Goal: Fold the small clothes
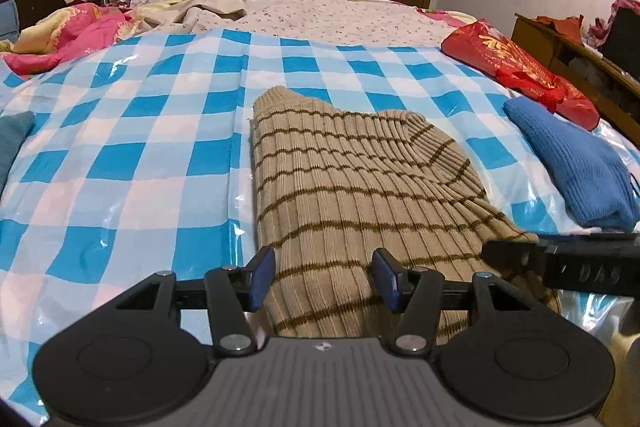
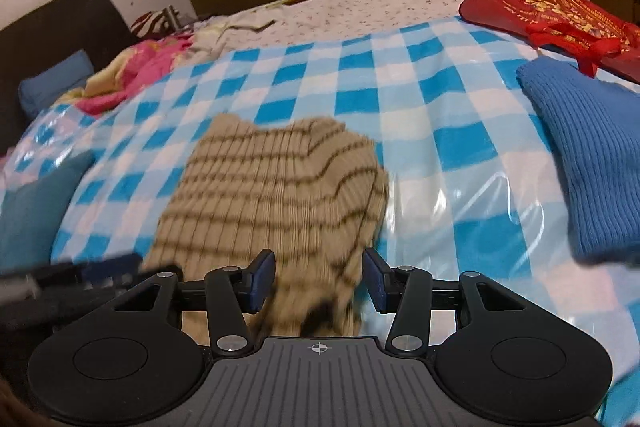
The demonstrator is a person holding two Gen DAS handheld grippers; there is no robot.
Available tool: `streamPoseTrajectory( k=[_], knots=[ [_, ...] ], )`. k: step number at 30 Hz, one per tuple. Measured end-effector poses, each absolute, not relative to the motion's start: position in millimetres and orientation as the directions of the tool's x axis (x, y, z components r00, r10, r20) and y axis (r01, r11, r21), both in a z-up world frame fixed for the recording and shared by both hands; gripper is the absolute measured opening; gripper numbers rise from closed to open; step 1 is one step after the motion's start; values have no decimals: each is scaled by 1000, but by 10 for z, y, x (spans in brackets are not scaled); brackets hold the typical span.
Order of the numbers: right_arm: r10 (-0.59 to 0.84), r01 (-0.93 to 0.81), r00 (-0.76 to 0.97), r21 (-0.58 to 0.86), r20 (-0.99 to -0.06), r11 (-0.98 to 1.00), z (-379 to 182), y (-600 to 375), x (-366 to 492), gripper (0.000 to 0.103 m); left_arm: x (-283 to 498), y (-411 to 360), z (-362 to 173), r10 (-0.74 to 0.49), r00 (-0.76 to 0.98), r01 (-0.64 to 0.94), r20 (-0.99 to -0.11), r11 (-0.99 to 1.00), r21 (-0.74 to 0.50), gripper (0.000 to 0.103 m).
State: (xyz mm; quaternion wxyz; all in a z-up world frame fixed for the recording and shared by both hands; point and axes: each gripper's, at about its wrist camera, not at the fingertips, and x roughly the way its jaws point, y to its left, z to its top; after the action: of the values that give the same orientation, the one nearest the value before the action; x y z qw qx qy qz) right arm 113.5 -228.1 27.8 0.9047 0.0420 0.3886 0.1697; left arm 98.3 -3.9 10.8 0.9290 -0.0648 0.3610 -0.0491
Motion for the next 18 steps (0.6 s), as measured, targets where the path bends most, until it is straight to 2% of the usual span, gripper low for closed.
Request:
streamPoseTrajectory(
  k=[5, 18],
  knots=[
    [309, -233, 622, 206, -719, 950, 67, -2356, 1073, 46, 924, -83, 80, -121, 729, 46, -674, 991, -128, 68],
    [301, -205, 655, 221, -693, 954, 7, -2410, 920, 49, 819, -129, -14, -94, 719, 24, -688, 994, -110, 75]
  ],
)
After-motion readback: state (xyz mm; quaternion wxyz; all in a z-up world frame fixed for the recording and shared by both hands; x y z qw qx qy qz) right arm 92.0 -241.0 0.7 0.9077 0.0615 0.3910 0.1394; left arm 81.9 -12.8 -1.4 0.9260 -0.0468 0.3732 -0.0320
